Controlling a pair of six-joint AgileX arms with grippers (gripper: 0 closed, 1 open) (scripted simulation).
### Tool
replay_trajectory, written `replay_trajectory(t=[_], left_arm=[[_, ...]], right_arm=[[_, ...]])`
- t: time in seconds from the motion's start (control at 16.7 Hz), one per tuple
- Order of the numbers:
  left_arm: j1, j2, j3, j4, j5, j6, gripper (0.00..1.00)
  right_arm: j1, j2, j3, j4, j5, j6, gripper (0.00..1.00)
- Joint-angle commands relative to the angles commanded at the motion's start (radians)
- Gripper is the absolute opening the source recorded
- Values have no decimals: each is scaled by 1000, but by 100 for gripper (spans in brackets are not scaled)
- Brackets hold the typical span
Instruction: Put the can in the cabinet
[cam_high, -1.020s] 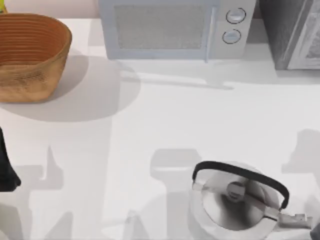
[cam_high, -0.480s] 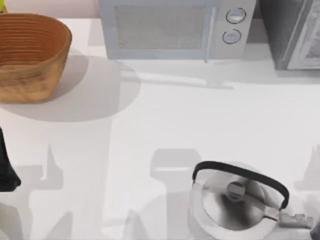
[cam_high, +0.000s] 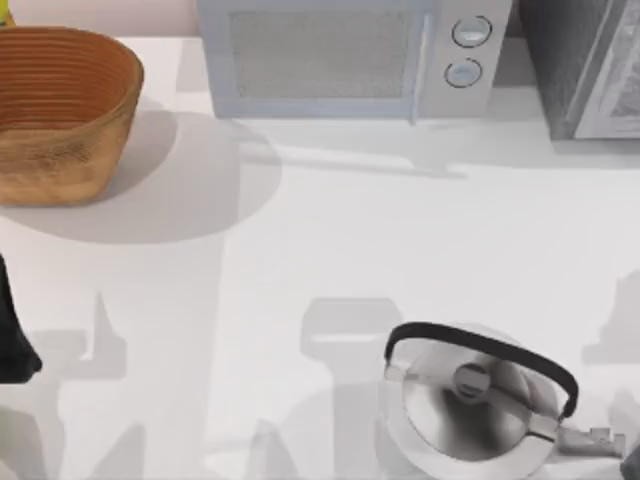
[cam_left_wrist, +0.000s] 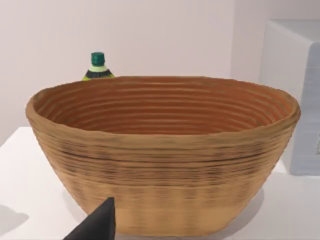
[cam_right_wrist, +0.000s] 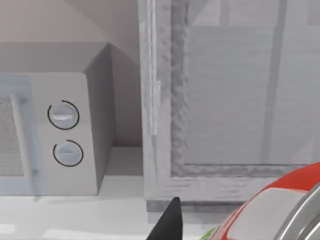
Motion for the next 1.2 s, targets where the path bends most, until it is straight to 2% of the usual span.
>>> replay_trajectory(t=[0.3,0.9,1.2], left_arm=[[0,0,0,0,0,0,100],[0,0,0,0,0,0,100],[0,0,0,0,0,0,100]], right_arm=[[39,242,333,-82,31,13,0],[121,883,1166,-288,131,21,0],[149,1126,1474,-359,170,14,0]])
